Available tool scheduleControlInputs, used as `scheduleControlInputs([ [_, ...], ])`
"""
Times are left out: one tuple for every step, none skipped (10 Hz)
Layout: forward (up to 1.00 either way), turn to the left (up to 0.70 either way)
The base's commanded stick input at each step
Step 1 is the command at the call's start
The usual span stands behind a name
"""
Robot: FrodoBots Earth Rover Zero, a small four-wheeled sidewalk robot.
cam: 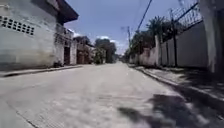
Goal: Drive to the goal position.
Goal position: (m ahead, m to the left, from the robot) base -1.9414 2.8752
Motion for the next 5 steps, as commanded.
scheduleControlInputs([
  [1.00, 0.43],
  [1.00, 0.43],
  [1.00, 0.43],
  [1.00, 0.43],
  [1.00, 0.43],
])
